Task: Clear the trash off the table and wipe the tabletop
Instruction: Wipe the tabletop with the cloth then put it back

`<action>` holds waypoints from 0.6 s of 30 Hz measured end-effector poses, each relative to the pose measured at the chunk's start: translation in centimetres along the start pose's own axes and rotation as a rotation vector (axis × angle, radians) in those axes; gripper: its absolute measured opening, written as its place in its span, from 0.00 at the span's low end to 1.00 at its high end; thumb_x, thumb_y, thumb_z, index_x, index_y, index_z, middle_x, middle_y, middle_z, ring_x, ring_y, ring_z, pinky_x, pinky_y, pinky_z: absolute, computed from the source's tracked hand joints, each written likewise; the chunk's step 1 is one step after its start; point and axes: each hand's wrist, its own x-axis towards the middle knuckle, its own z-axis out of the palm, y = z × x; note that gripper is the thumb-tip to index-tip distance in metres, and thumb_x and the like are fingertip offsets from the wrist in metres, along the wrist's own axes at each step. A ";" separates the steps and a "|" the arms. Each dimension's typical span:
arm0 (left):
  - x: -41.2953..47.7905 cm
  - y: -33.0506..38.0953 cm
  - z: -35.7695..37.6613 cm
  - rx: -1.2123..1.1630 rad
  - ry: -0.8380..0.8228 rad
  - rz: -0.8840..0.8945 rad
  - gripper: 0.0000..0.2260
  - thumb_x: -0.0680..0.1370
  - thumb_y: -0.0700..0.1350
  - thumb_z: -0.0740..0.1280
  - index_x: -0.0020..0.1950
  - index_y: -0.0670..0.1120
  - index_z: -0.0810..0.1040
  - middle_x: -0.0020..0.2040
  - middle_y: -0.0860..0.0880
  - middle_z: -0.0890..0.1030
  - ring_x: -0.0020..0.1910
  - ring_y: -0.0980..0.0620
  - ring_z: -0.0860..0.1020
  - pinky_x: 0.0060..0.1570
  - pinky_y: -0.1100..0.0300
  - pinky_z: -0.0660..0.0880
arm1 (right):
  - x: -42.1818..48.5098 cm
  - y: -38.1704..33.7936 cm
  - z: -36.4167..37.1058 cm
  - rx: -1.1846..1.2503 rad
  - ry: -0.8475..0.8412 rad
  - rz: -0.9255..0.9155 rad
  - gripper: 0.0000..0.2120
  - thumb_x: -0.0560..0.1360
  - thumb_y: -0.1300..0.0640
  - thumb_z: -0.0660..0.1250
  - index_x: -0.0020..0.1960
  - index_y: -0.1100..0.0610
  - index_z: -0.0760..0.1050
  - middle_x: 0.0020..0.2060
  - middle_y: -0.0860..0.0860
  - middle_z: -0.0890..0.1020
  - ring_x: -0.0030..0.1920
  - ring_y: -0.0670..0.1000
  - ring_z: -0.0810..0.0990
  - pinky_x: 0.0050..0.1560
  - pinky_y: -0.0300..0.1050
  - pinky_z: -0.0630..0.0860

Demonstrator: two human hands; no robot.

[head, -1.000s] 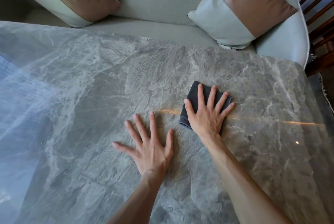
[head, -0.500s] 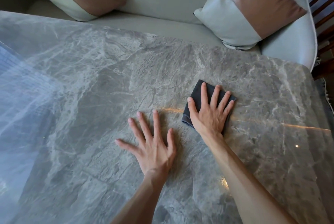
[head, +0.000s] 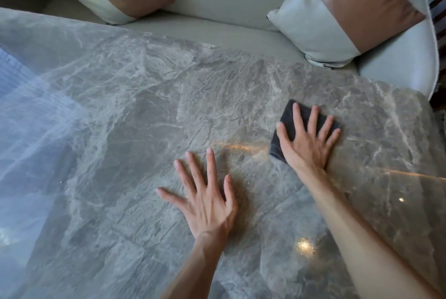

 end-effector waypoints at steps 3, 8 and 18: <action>-0.1 0.1 -0.1 -0.032 0.005 0.003 0.29 0.78 0.60 0.47 0.77 0.57 0.40 0.79 0.48 0.44 0.78 0.44 0.41 0.64 0.23 0.40 | -0.1 -4.7 0.5 0.025 -0.012 -0.100 0.33 0.74 0.31 0.48 0.76 0.39 0.49 0.78 0.53 0.55 0.76 0.66 0.48 0.72 0.70 0.46; -0.2 -0.2 -0.5 -0.066 -0.013 0.009 0.29 0.79 0.59 0.46 0.76 0.58 0.37 0.79 0.49 0.41 0.77 0.46 0.37 0.65 0.24 0.38 | -8.8 -1.8 -0.3 -0.040 -0.020 -0.455 0.31 0.75 0.32 0.51 0.75 0.38 0.52 0.78 0.50 0.54 0.77 0.61 0.48 0.74 0.64 0.50; -0.1 0.1 -0.1 -0.005 -0.025 0.002 0.29 0.78 0.58 0.46 0.77 0.58 0.39 0.79 0.49 0.43 0.78 0.44 0.39 0.64 0.23 0.39 | 1.7 -1.9 -0.1 0.021 -0.042 -0.046 0.31 0.74 0.32 0.45 0.75 0.38 0.48 0.78 0.52 0.54 0.76 0.66 0.47 0.72 0.70 0.45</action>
